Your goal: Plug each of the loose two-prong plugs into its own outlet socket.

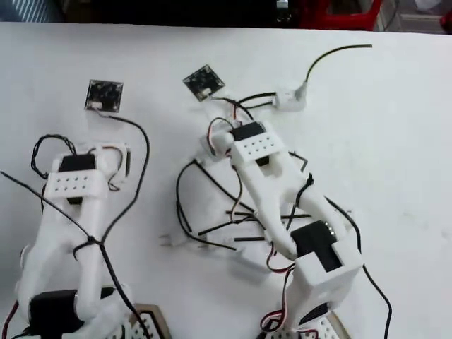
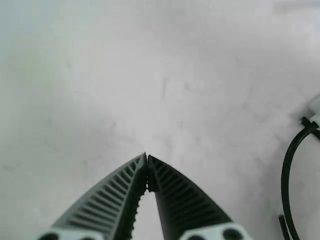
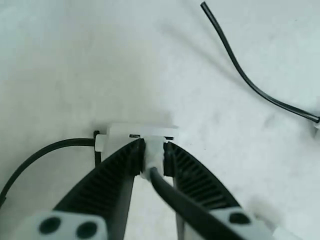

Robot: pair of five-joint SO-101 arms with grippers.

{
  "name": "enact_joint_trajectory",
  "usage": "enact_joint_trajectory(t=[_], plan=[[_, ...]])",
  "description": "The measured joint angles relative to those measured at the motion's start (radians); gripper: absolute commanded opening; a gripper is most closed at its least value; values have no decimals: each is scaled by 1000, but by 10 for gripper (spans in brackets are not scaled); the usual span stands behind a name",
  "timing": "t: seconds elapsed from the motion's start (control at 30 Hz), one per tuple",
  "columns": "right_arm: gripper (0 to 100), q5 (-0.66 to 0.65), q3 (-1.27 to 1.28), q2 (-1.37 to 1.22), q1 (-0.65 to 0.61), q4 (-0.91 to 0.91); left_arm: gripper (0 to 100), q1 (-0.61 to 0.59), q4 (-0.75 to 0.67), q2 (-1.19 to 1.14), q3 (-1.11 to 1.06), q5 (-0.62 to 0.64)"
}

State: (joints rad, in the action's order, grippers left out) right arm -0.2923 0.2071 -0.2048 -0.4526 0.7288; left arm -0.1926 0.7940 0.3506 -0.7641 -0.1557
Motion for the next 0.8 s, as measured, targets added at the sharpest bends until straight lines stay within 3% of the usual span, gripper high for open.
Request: enact_joint_trajectory(t=[0.8], plan=[[17, -5, -203, -132, 35, 166, 27, 0, -8, 0, -17, 0]])
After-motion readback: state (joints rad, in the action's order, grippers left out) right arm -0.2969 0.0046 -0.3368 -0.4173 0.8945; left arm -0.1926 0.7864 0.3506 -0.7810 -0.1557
